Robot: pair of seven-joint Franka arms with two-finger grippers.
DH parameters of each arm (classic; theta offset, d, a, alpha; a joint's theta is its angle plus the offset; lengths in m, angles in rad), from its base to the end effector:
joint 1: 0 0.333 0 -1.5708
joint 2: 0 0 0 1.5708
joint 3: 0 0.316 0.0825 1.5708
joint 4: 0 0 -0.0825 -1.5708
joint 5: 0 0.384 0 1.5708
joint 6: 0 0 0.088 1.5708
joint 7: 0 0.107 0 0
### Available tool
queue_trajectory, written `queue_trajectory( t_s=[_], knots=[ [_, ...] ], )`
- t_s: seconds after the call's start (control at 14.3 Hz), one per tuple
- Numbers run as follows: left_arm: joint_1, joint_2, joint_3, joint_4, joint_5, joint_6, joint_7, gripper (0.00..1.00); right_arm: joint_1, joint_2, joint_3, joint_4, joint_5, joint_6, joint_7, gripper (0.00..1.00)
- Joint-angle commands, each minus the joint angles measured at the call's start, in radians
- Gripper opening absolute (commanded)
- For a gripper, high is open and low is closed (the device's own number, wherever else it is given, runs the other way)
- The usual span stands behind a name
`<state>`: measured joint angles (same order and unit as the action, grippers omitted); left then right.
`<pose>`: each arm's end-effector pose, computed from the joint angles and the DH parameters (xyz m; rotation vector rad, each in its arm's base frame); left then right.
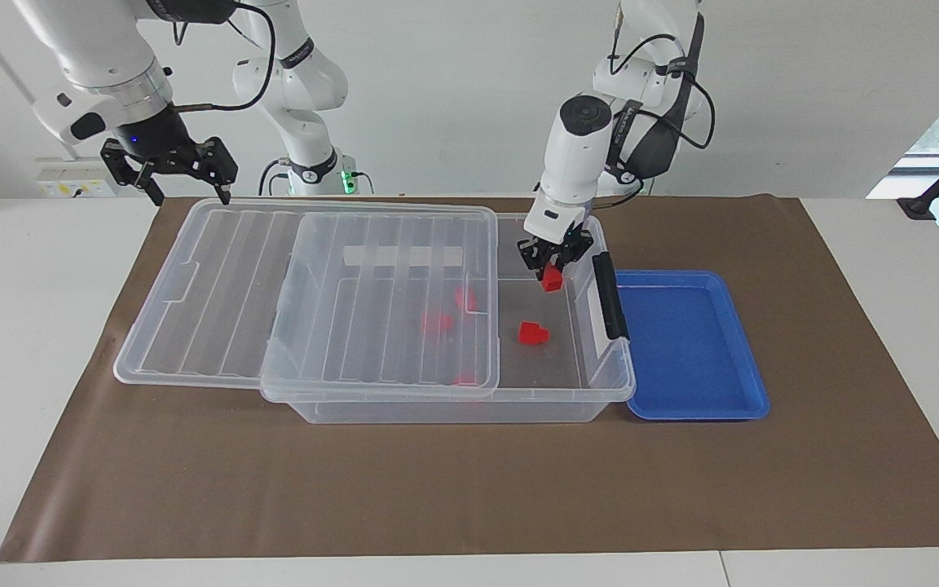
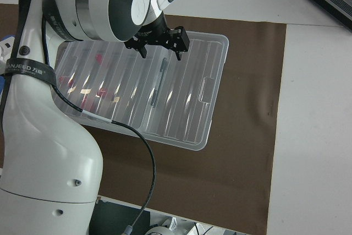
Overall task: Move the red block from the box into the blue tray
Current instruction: 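Carry the red block over the blue tray with the left gripper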
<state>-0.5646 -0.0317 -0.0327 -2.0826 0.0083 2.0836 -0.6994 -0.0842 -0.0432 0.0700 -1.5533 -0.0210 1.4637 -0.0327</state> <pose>0.4488 -0.3049 0.4432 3.1244 0.1534 0.0486 0.5300 -0.0090 0.6469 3.1178 0.0259 -0.0734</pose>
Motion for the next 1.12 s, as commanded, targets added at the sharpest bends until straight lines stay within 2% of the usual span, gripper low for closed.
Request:
queue_trajectory(
  t_s=[0.0, 0.07, 0.14, 0.21, 0.28, 0.35, 0.42, 0.7, 0.84, 0.91, 1.05],
  knots=[
    [0.064, -0.105, 0.002, -0.010, 0.019, -0.110, 0.131, 0.00, -0.009, 0.002, 0.004, 0.001, 0.001, 0.007, 0.001, 1.00],
    [0.083, -0.126, 0.004, -0.010, 0.019, -0.144, 0.177, 0.00, -0.009, 0.002, -0.001, 0.001, 0.001, 0.010, 0.001, 1.00],
    [0.110, -0.135, 0.004, -0.011, 0.019, -0.166, 0.228, 0.00, -0.009, 0.002, -0.004, 0.001, 0.001, 0.013, -0.003, 0.91],
    [0.139, -0.137, 0.004, -0.019, 0.019, -0.163, 0.271, 0.00, -0.011, 0.002, -0.006, 0.001, 0.001, 0.014, -0.007, 0.65],
    [0.185, -0.137, 0.004, -0.023, 0.019, -0.155, 0.315, 0.00, -0.014, 0.000, -0.009, -0.002, 0.000, 0.020, -0.010, 0.13],
    [0.239, -0.136, 0.002, -0.024, 0.019, -0.148, 0.374, 0.00, -0.014, -0.003, -0.013, -0.008, -0.011, 0.032, -0.010, 0.00],
    [0.279, -0.132, 0.004, -0.024, 0.018, -0.145, 0.435, 0.00, -0.016, -0.006, -0.019, -0.014, -0.013, 0.036, -0.013, 0.00],
    [0.406, -0.114, 0.004, -0.062, 0.018, -0.053, 0.573, 0.00, -0.020, -0.003, -0.130, -0.063, -0.013, 0.124, -0.124, 0.00],
    [0.446, -0.070, 0.004, -0.071, 0.018, -0.011, 0.622, 0.00, -0.020, -0.004, -0.183, -0.121, -0.014, 0.185, -0.125, 0.00],
    [0.451, -0.047, 0.004, -0.071, 0.018, 0.006, 0.633, 0.00, -0.020, -0.009, -0.202, -0.183, -0.016, 0.231, -0.124, 0.00],
    [0.474, -0.012, 0.002, -0.091, 0.018, 0.058, 0.635, 0.00, -0.022, 0.006, -0.210, -0.247, -0.020, 0.320, -0.121, 0.00]
  ],
)
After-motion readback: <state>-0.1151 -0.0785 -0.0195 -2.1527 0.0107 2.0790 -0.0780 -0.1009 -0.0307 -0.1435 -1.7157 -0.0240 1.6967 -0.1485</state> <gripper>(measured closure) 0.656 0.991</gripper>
